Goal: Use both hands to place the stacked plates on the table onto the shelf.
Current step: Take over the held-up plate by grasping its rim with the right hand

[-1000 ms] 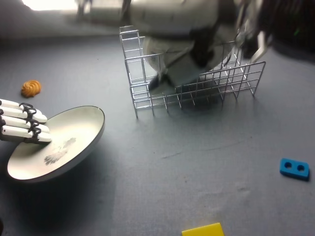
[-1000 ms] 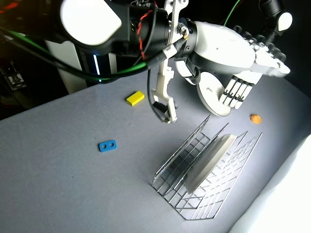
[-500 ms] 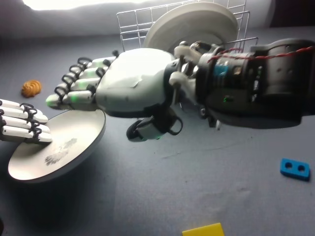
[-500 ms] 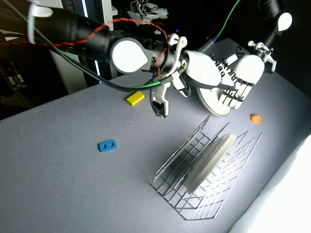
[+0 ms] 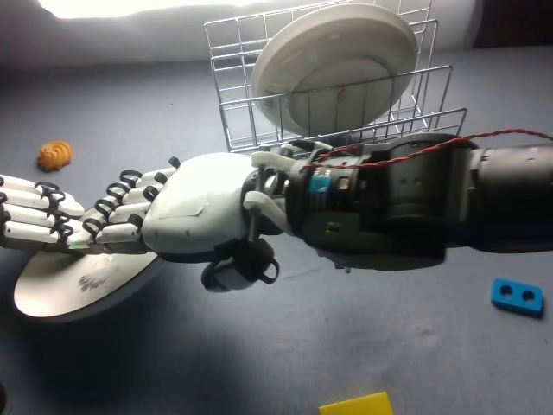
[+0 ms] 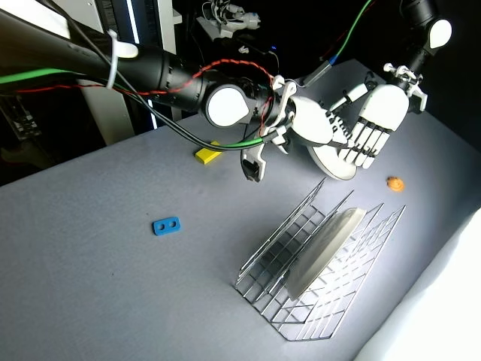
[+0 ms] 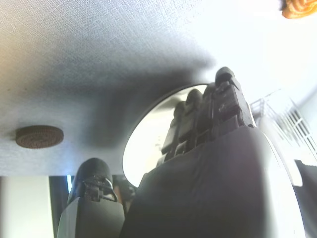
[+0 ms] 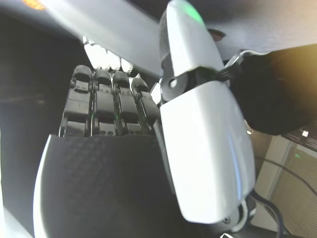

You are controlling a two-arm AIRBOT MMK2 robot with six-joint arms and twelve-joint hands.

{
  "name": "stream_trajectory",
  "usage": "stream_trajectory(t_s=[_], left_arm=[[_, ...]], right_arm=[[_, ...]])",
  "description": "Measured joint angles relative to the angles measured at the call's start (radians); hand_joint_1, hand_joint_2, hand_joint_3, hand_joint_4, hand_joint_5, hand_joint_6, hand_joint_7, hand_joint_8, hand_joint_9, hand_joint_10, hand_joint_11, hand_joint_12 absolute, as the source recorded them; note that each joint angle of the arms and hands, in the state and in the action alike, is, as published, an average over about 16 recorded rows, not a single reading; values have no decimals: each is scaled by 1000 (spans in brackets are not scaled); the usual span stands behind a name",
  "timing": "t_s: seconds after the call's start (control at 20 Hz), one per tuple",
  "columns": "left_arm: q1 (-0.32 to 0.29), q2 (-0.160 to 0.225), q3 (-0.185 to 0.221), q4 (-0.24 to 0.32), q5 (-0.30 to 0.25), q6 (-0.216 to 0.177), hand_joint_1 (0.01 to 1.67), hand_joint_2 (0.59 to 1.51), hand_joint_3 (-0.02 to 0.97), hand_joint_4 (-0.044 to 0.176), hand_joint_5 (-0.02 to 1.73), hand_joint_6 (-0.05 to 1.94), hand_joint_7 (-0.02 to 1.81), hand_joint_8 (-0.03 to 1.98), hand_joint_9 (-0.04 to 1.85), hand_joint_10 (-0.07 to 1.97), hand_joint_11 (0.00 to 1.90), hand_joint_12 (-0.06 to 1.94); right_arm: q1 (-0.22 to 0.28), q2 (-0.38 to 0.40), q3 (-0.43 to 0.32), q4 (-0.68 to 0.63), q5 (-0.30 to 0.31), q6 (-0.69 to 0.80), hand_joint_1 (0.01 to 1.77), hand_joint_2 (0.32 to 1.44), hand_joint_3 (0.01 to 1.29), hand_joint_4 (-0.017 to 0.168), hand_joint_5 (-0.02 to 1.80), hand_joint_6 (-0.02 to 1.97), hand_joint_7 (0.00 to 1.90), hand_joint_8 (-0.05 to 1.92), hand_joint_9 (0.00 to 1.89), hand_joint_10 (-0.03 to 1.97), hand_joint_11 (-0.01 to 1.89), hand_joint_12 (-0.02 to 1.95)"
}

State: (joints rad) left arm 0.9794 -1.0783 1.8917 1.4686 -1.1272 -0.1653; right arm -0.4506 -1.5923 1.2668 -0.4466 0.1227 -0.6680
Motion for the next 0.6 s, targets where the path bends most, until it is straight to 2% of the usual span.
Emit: stream_trajectory(t_s=[0.35, 0.6], left_arm=[[-6, -2, 1, 9, 0, -3, 15, 1125, 14, -3, 0, -13, 19, -10, -19, -36, 17, 10], [-10, -3, 1, 16, 0, -6, 15, 1125, 14, -5, -4, -16, 18, -10, -20, -36, 17, 10]], right_arm=[[-21, -108, 112, 3, 16, -2, 1386, 1139, 14, -1, 238, 13, 237, 7, 220, 30, 65, 592], [-20, -154, 166, 3, 47, -5, 1340, 1133, 14, -2, 455, 97, 490, 44, 498, 43, 244, 939]])
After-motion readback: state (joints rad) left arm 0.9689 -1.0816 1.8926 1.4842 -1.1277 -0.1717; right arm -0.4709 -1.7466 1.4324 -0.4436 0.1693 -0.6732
